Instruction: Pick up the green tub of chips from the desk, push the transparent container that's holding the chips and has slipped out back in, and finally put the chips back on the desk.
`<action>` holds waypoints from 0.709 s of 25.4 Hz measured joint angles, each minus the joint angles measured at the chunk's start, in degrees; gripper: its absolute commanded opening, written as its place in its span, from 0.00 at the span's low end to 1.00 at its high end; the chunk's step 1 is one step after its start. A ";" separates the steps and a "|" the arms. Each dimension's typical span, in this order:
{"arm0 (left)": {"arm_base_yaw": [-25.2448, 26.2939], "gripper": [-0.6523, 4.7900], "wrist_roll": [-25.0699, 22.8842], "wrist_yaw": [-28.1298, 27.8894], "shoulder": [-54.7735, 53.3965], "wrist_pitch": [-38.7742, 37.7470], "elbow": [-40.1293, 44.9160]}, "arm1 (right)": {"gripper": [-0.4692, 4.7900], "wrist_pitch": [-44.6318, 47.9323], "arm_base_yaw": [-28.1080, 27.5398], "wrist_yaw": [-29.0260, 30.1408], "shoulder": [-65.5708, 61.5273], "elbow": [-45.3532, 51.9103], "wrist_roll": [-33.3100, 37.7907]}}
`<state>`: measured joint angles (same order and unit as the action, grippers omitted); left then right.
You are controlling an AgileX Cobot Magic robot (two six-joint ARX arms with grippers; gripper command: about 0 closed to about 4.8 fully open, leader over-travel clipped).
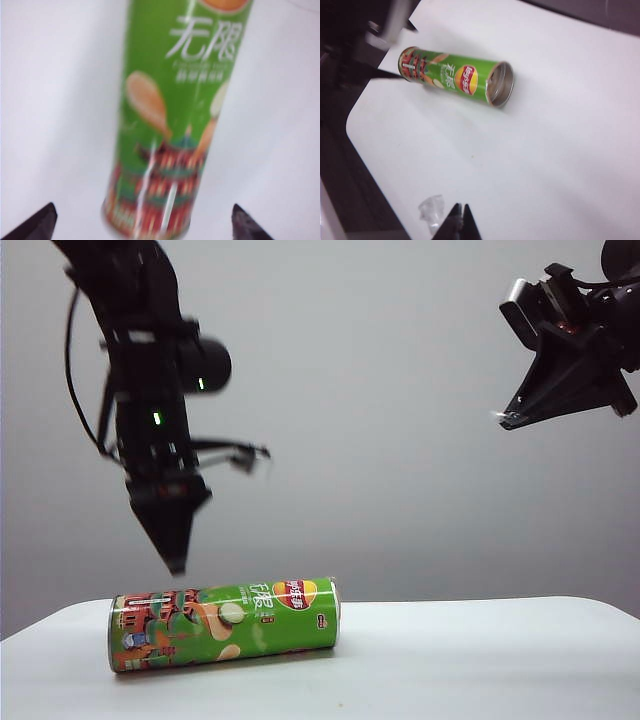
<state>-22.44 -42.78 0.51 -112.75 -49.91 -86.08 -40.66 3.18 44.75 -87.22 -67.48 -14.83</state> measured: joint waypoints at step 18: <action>0.31 1.00 11.28 -2.99 46.51 -3.48 11.30 | 0.07 -7.13 0.02 4.33 23.74 0.09 5.95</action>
<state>-22.13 -31.51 -2.48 -66.24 -53.39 -74.78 -47.79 3.20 49.08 -63.48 -67.40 -8.88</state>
